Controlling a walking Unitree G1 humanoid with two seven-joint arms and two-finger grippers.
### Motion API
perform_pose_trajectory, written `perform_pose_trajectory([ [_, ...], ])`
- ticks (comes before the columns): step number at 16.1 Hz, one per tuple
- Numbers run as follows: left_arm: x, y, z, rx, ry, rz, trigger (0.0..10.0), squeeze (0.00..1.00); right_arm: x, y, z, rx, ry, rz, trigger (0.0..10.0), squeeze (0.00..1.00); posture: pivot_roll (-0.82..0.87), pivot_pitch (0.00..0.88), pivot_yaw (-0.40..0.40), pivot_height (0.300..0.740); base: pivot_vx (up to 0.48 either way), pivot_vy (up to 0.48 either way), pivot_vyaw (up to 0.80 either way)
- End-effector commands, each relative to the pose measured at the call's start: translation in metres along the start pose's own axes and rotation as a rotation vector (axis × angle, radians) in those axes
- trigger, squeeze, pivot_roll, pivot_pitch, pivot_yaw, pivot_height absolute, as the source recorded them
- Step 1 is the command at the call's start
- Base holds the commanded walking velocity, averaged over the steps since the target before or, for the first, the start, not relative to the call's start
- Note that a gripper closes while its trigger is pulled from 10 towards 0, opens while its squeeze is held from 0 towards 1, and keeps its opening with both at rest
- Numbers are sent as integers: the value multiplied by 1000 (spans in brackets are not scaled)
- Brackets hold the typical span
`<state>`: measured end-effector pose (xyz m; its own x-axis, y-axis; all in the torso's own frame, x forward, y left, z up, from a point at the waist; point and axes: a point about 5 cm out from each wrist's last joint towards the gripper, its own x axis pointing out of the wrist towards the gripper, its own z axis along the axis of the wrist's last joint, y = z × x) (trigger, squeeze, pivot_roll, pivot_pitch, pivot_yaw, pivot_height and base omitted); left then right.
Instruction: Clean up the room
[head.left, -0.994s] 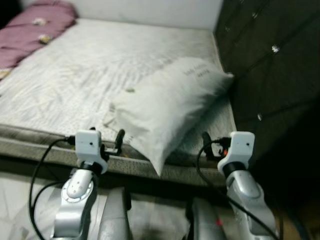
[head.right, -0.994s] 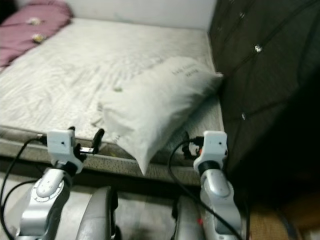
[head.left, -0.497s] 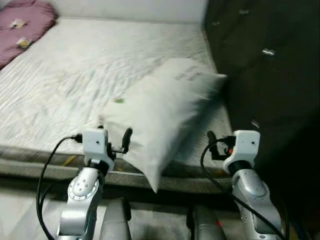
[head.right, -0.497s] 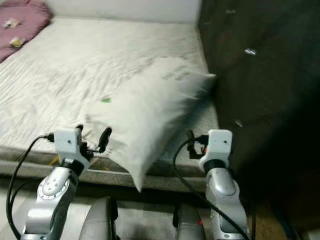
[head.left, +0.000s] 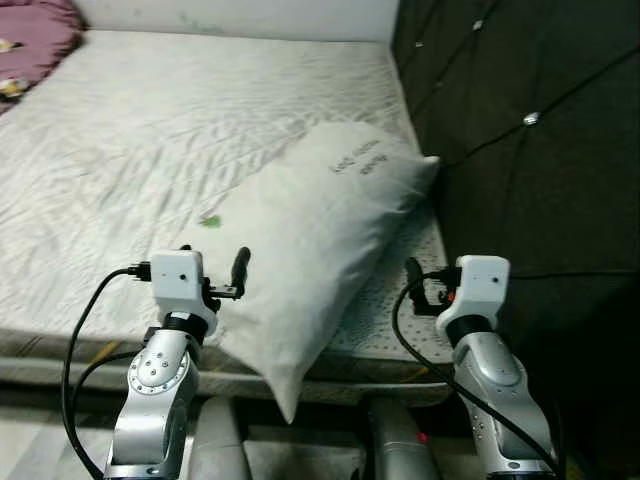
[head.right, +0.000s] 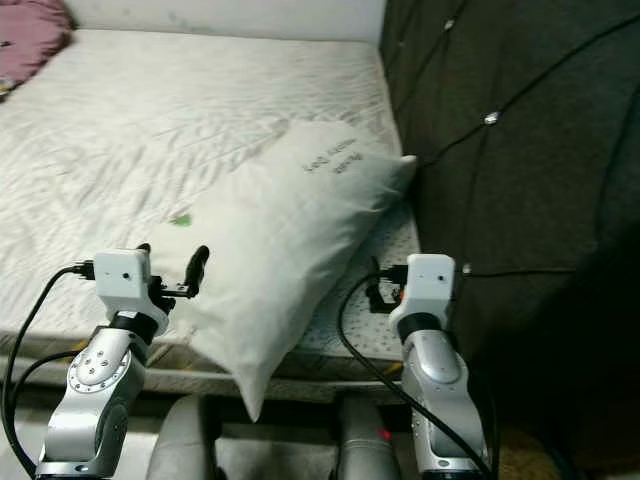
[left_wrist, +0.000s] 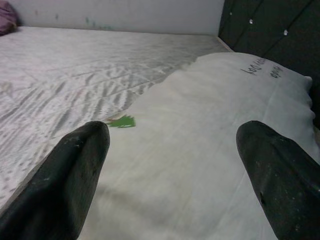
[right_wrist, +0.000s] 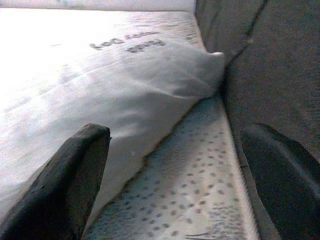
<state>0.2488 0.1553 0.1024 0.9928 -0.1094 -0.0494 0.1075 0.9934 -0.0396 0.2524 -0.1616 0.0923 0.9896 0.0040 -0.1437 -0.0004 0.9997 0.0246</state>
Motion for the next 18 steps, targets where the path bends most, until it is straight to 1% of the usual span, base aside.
perform_pose_trajectory([
  [1, 0, -2, 0, -5, 8, -15, 10000, 0, 1, -2, 2, -1, -2, -3, 10000, 0, -8, 0, -11, 606, 0, 480, 0],
  [4, 1, -4, 2, -12, 6, -25, 10000, 0, 2, -1, 3, -9, 3, 2, 10000, 0, -7, 0, -9, 606, 0, 480, 0],
  [6, -2, -4, 0, -1, 9, -36, 10000, 0, 2, 1, 1, -9, 10, 4, 10000, 0, -6, 0, -3, 606, 0, 461, 0],
  [8, -3, -3, 0, 9, 8, -35, 10000, 0, 2, 1, -2, -8, 31, 8, 10000, 0, -5, 0, -6, 606, 0, 0, 0],
  [10, 0, -2, 3, 14, -9, -16, 10000, 0, 5, 3, -2, -13, 38, 32, 10000, 0, 0, 0, -12, 606, 0, 0, 0],
  [12, 2, -1, 4, 6, -13, -6, 10000, 0, 8, 6, -4, -7, 49, 57, 10000, 0, 6, 0, -13, 587, 0, 0, 0],
  [14, 3, 1, 5, 13, -14, 6, 10000, 0, 12, 10, -5, -16, 64, 81, 10000, 0, 7, 0, -10, 557, 0, 0, 0],
  [15, 3, 2, 5, 19, -13, 12, 10000, 0, 15, 12, -6, -21, 86, 111, 10000, 0, 9, 0, -7, 547, 0, 0, 0],
  [16, 3, 2, 5, 22, -9, 16, 10000, 0, 16, 18, -10, -28, 125, 169, 10000, 0, 10, 0, -9, 537, 0, 0, 0],
  [17, 3, 3, 5, 27, -5, 18, 10000, 0, 17, 29, -14, -57, 175, 286, 10000, 0, 13, 0, -11, 537, 0, 0, 0],
  [18, 1, 4, 4, 30, 1, 26, 10000, 0, 19, 32, -14, -72, 177, 318, 10000, 0, 19, 0, -15, 537, 0, 0, 0],
])
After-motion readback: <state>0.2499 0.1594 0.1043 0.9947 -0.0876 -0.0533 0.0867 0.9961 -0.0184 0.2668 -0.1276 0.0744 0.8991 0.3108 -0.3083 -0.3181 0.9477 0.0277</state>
